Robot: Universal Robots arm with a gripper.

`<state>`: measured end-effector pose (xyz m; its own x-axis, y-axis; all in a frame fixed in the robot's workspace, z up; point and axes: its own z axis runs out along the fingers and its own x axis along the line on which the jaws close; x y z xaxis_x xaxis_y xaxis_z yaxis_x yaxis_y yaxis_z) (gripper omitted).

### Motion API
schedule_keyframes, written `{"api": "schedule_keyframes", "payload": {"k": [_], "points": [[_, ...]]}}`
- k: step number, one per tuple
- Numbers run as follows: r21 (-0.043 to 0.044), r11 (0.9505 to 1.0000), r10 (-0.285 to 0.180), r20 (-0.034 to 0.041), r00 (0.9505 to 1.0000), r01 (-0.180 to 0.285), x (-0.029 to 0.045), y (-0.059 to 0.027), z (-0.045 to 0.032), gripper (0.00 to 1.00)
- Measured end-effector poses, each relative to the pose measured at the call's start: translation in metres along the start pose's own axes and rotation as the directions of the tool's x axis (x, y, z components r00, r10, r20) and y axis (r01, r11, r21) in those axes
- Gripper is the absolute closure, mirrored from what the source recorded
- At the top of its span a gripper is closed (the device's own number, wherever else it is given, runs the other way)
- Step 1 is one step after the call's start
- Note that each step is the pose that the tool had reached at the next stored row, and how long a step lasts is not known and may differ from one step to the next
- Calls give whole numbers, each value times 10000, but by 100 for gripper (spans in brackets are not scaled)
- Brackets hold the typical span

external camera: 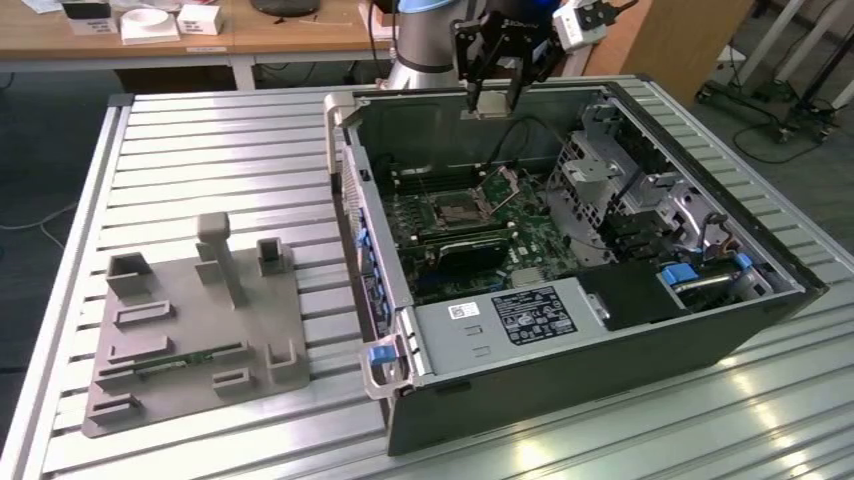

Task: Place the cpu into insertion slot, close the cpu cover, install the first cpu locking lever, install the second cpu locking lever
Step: 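Place the cpu into insertion slot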

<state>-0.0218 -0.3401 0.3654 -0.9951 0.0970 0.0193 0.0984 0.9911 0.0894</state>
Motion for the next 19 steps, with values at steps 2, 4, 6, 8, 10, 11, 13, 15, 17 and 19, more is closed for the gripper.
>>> {"api": "schedule_keyframes", "payload": {"k": [2, 4, 6, 8, 10, 11, 13, 15, 17, 19], "points": [[0, 10000, 2, 0, 10000, -2, 0, 0, 0, 46], [0, 10000, 14, 1, 10000, -14, 0, 0, 0, 46], [0, 10000, 40, 4, 10000, -40, 0, 0, 0, 46], [1, 10000, 82, 7, 10000, -82, 0, 0, 0, 46], [2, 9999, 125, 11, 9999, -125, 0, 0, 2, 46], [2, 9999, 148, 13, 9999, -148, 0, 0, 2, 46], [2, 9998, 208, 19, 9998, -208, 0, 0, 3, 46], [0, 9996, 285, 26, 9996, -285, 0, -1, 4, 46], [-2, 9993, 368, 33, 9993, -368, 0, 0, 5, 46], [-4, 9990, 451, 40, 9990, -451, 0, 0, 5, 46]]}}
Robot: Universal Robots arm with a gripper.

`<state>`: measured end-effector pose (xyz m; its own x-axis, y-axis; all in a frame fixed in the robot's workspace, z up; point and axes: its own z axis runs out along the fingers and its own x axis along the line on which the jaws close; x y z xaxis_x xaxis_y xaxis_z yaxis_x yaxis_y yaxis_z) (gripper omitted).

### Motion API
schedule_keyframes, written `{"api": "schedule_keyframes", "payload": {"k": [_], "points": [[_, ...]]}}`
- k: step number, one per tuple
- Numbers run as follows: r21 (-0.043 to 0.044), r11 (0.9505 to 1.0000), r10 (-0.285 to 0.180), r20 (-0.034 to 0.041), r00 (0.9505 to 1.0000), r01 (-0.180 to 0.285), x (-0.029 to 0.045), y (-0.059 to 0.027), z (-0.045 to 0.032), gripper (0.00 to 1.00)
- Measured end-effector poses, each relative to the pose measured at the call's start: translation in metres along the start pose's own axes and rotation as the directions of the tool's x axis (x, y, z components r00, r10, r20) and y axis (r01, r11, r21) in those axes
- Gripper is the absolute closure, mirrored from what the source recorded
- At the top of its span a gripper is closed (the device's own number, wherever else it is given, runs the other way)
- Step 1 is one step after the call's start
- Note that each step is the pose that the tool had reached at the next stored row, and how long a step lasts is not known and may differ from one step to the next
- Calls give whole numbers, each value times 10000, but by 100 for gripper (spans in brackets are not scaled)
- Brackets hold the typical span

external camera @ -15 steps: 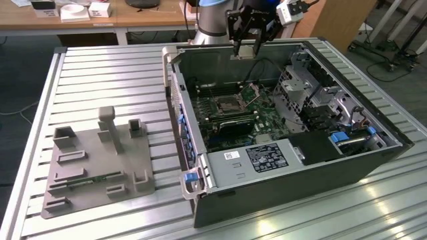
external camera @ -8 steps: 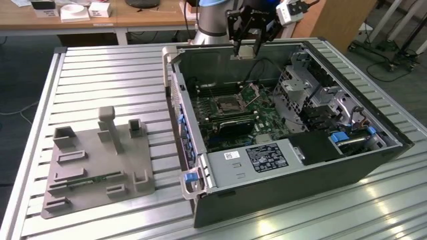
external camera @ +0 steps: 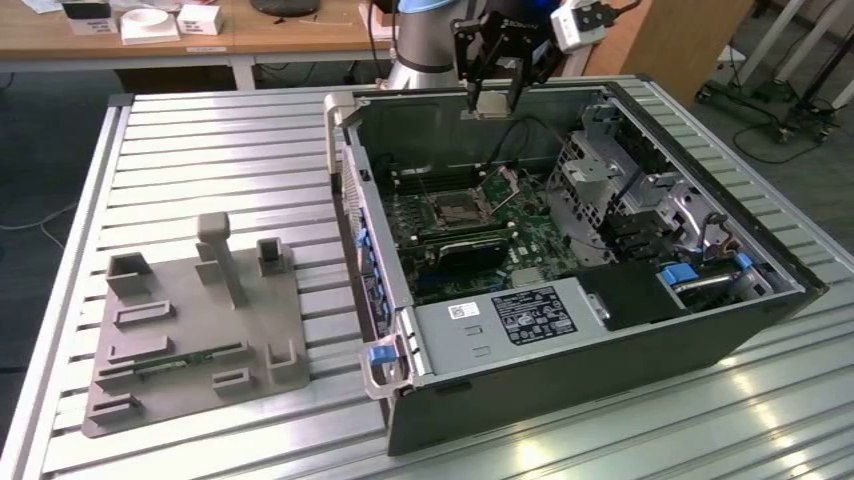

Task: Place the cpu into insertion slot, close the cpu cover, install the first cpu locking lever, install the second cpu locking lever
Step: 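Place the cpu into insertion slot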

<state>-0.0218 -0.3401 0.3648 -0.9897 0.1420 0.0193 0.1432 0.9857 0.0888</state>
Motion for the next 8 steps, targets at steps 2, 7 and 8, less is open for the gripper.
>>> {"api": "schedule_keyframes", "payload": {"k": [2, 7, 8], "points": [[-2, 10000, 75, 7, 10000, -75, 0, 0, 1, 46], [-6, 9997, 263, 24, 9997, -263, 0, 0, 2, 46], [-7, 9996, 298, 26, 9996, -297, 0, 0, 2, 46]]}}
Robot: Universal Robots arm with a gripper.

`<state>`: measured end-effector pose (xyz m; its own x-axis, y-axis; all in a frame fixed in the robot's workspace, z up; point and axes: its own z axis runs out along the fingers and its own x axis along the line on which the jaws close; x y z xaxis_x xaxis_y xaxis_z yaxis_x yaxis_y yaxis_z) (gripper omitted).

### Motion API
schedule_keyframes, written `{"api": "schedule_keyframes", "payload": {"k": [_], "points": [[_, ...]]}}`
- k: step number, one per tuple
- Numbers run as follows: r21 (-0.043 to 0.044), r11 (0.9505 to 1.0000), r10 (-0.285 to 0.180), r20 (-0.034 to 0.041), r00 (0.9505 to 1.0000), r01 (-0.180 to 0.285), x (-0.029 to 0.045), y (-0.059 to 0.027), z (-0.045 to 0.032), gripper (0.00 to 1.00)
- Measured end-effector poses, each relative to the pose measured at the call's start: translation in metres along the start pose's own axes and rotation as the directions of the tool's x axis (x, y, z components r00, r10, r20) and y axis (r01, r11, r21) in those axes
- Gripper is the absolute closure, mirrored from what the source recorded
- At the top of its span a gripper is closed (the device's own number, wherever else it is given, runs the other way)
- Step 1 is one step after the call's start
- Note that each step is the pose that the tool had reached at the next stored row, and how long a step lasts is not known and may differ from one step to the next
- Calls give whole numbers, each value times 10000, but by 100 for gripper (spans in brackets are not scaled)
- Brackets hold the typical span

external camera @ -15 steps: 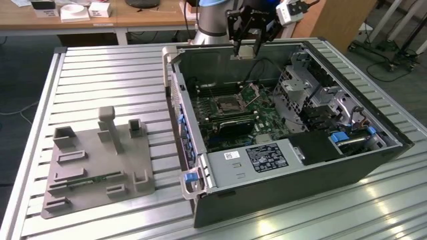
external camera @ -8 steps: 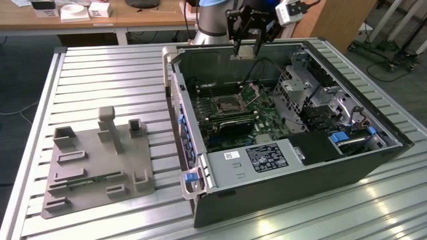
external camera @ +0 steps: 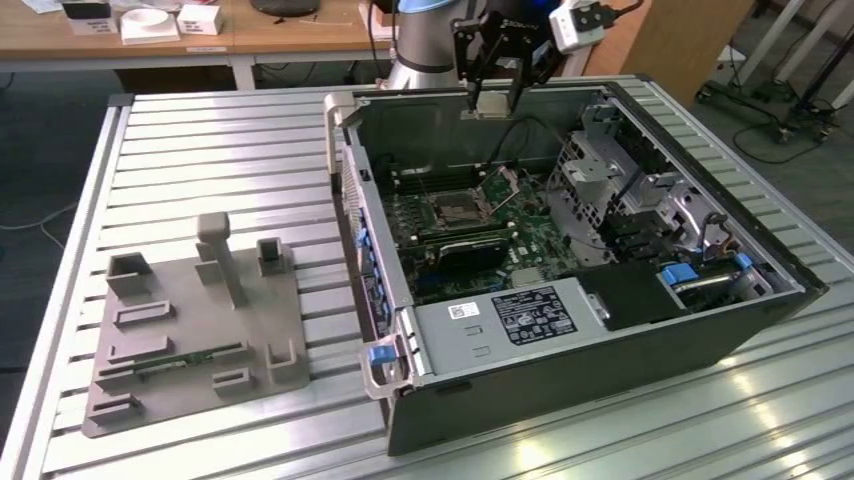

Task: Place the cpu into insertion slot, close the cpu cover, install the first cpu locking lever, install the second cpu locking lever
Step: 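Place the cpu into insertion slot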

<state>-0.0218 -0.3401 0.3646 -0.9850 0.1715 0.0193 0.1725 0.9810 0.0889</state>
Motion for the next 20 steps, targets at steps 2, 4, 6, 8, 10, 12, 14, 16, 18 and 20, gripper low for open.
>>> {"api": "schedule_keyframes", "payload": {"k": [2, 4, 6, 8, 10, 12, 14, 16, 18, 20], "points": [[-1, 10000, 68, 6, 10000, -68, 0, 0, 0, 46], [-3, 9999, 136, 12, 9999, -136, 0, 0, 1, 46], [-3, 9998, 209, 18, 9998, -209, 0, 0, 1, 46], [-5, 9996, 283, 25, 9996, -283, 0, 0, 1, 46], [-6, 9994, 356, 32, 9994, -356, 0, 0, 2, 46], [-9, 9990, 437, 39, 9990, -437, 0, 0, 4, 46], [-12, 9983, 576, 52, 9983, -576, 1, -1, 5, 46], [-17, 9968, 794, 70, 9968, -794, 1, -1, 6, 46], [-23, 9950, 998, 88, 9950, -998, 2, -1, 8, 46], [-30, 9927, 1206, 107, 9926, -1206, 3, -1, 9, 46]]}}
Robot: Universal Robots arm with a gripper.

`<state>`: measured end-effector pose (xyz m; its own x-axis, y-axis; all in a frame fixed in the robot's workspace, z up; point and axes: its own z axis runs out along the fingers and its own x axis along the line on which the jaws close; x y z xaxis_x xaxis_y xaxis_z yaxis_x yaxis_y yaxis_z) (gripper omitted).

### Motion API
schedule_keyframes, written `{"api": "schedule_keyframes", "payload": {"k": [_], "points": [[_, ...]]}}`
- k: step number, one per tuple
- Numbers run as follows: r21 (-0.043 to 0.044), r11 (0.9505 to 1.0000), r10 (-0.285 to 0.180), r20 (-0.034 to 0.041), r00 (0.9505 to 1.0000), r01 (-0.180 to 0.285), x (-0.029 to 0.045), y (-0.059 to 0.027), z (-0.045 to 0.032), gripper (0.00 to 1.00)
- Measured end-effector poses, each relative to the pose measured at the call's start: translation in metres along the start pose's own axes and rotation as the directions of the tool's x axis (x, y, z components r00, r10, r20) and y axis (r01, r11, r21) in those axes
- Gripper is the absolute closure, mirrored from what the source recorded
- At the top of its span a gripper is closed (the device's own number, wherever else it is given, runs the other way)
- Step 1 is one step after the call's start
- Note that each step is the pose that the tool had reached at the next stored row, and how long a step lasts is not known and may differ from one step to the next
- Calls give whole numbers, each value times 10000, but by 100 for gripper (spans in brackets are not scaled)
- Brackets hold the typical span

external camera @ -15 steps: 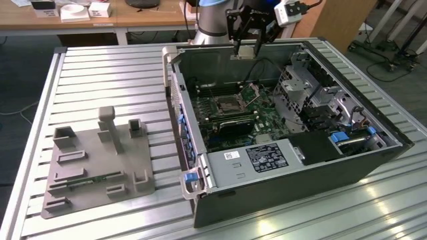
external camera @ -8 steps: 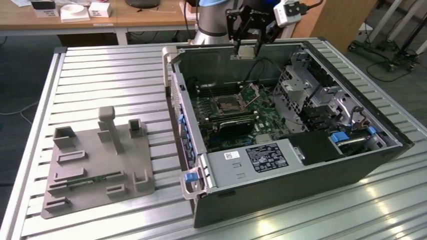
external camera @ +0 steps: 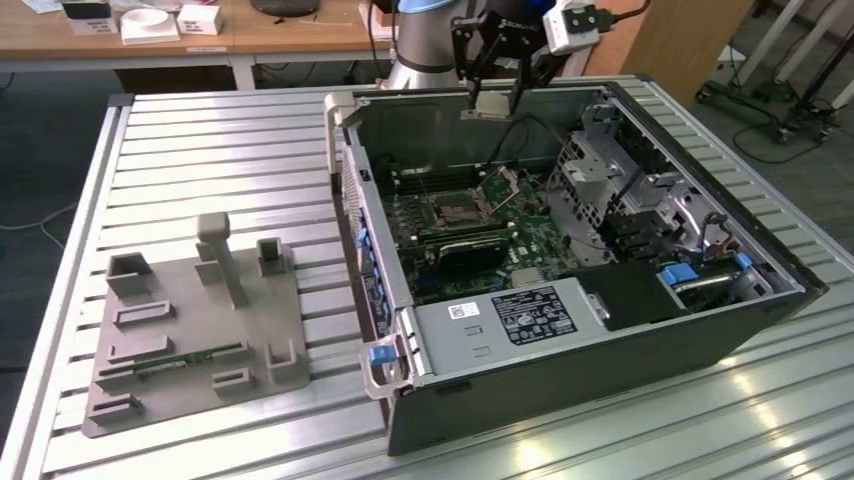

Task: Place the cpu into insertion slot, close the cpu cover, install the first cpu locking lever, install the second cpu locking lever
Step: 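Place the cpu into insertion slot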

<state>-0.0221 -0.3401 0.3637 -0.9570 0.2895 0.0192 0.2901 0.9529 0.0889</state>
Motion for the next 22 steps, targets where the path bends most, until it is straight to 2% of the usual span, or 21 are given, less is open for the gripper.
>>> {"api": "schedule_keyframes", "payload": {"k": [7, 22], "points": [[-8, 9993, 386, 34, 9992, -386, 23, -7, 1, 46], [-10, 9990, 450, 40, 9990, -450, 24, -7, 1, 46]]}}
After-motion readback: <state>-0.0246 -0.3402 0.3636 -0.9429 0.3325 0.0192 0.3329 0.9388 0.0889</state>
